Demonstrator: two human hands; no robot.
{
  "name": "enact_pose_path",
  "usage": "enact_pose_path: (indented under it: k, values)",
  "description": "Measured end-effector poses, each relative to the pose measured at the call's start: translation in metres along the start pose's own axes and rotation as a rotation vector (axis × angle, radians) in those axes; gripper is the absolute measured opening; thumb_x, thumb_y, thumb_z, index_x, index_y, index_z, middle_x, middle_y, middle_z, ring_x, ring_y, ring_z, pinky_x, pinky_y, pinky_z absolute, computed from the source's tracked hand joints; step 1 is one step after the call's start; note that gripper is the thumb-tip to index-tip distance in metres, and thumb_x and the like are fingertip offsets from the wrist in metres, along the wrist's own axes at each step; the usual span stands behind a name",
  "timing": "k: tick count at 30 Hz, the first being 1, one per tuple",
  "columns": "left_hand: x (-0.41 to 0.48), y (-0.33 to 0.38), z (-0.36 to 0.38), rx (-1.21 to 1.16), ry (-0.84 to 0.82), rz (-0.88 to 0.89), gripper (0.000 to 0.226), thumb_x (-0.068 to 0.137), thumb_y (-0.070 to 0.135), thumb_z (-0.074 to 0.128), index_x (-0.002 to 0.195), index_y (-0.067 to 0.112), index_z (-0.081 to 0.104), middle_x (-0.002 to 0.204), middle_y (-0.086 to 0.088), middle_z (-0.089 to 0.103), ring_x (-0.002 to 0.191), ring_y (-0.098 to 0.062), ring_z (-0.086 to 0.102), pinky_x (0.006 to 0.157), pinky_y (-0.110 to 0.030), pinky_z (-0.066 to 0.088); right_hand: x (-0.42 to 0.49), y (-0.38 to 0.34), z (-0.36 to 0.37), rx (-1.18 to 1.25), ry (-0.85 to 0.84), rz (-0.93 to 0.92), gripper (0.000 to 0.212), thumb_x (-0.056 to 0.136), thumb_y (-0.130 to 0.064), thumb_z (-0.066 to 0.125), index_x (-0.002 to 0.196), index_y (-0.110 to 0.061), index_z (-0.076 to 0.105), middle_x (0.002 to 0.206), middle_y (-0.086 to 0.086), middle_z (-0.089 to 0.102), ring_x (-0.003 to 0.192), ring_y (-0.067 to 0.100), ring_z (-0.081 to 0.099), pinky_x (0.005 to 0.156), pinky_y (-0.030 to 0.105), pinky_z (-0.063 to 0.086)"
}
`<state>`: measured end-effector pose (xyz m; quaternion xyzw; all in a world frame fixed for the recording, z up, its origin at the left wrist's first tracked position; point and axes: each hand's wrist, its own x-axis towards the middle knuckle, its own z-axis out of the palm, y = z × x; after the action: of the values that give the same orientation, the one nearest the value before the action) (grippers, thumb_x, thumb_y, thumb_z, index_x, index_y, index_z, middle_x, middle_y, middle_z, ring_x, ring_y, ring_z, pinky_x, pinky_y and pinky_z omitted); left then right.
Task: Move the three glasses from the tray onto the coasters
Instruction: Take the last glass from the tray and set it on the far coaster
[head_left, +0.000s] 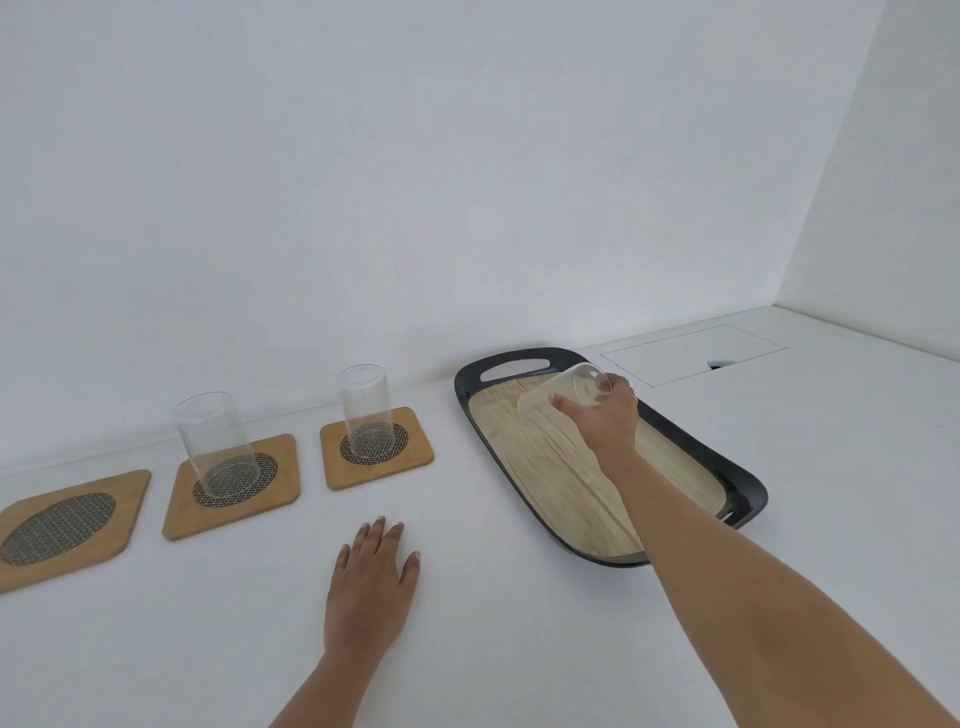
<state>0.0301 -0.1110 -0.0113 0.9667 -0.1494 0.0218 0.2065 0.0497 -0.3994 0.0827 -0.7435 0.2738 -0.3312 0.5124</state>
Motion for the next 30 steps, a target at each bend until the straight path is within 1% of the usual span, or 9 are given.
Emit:
enact_pose_path:
  k: [4,7,11,15,17,20,26,28,30]
  values:
    - [-0.016,-0.011,-0.01,-0.008,0.007,-0.019,0.051,0.098,0.041,0.033,0.146,0.025,0.026,0.158,0.004,0.019,0.147,-0.012,0.012,0.121,-0.031,0.009,-0.025,-0.015,0.003,0.112,-0.016,-0.008,0.06,0.064,-0.038,0.081,0.103,-0.017,0.04,0.107,0.0,0.047,0.098,0.017,0.05,0.078,0.029,0.038]
    - [-0.028,-0.021,-0.016,-0.003,0.015,-0.039,0.051,0.097,0.042,0.033,0.146,0.025,0.027,0.158,0.004,0.019,0.147,-0.012,0.012,0.12,-0.031,0.01,-0.047,-0.023,0.008,0.231,-0.042,0.068,0.056,0.065,-0.043,0.079,0.098,-0.016,0.042,0.095,-0.002,0.051,0.09,0.018,0.051,0.073,0.028,0.043]
    - [-0.043,-0.037,-0.027,0.026,0.012,-0.074,0.053,0.097,0.044,0.031,0.146,0.026,0.025,0.158,0.003,0.017,0.147,-0.013,0.01,0.12,-0.032,0.009,-0.08,-0.03,0.021,0.493,-0.174,0.203,0.044,0.07,-0.04,0.076,0.091,-0.014,0.046,0.099,0.004,0.054,0.089,0.019,0.059,0.087,0.037,0.054]
    - [-0.058,-0.061,-0.04,0.048,0.011,-0.127,0.053,0.097,0.046,0.031,0.146,0.027,0.024,0.159,0.003,0.016,0.147,-0.014,0.01,0.12,-0.035,0.01,-0.116,-0.045,0.04,0.84,-0.32,0.383,0.054,0.079,-0.04,0.068,0.115,-0.007,0.044,0.111,0.013,0.054,0.081,0.024,0.065,0.069,0.027,0.06]
    - [-0.065,-0.074,-0.047,0.051,0.021,-0.157,0.054,0.096,0.047,0.032,0.146,0.027,0.024,0.159,0.003,0.016,0.147,-0.015,0.01,0.12,-0.036,0.01,-0.13,-0.051,0.05,0.922,-0.367,0.431,0.056,0.082,-0.042,0.064,0.122,-0.009,0.043,0.116,0.018,0.054,0.087,0.027,0.063,0.07,0.028,0.059]
    - [-0.074,-0.094,-0.058,0.06,0.041,-0.203,0.054,0.096,0.046,0.032,0.146,0.027,0.024,0.158,0.002,0.016,0.147,-0.015,0.01,0.12,-0.037,0.01,-0.146,-0.058,0.062,0.929,-0.424,0.472,0.051,0.081,-0.046,0.063,0.12,-0.018,0.045,0.111,0.008,0.056,0.093,0.023,0.061,0.076,0.032,0.052]
    - [-0.097,-0.133,-0.078,0.071,0.073,-0.314,0.054,0.097,0.047,0.031,0.146,0.027,0.023,0.159,0.002,0.016,0.147,-0.016,0.01,0.121,-0.038,0.01,-0.173,-0.068,0.089,1.038,-0.547,0.502,0.037,0.078,-0.049,0.063,0.104,-0.023,0.057,0.106,-0.002,0.062,0.101,0.015,0.061,0.082,0.033,0.051]
    - [-0.103,-0.146,-0.084,0.077,0.079,-0.35,0.054,0.097,0.047,0.031,0.146,0.027,0.022,0.159,0.002,0.015,0.147,-0.016,0.009,0.121,-0.038,0.01,-0.181,-0.072,0.1,1.073,-0.582,0.515,0.047,0.082,-0.054,0.056,0.113,-0.02,0.056,0.11,0.0,0.062,0.108,0.017,0.059,0.085,0.039,0.052]
    - [-0.108,-0.158,-0.089,0.08,0.084,-0.381,0.054,0.097,0.047,0.03,0.147,0.027,0.022,0.159,0.002,0.014,0.147,-0.015,0.009,0.121,-0.038,0.009,-0.187,-0.075,0.11,1.115,-0.626,0.531,0.059,0.084,-0.061,0.049,0.126,-0.021,0.051,0.119,0.003,0.059,0.115,0.023,0.057,0.08,0.042,0.055]
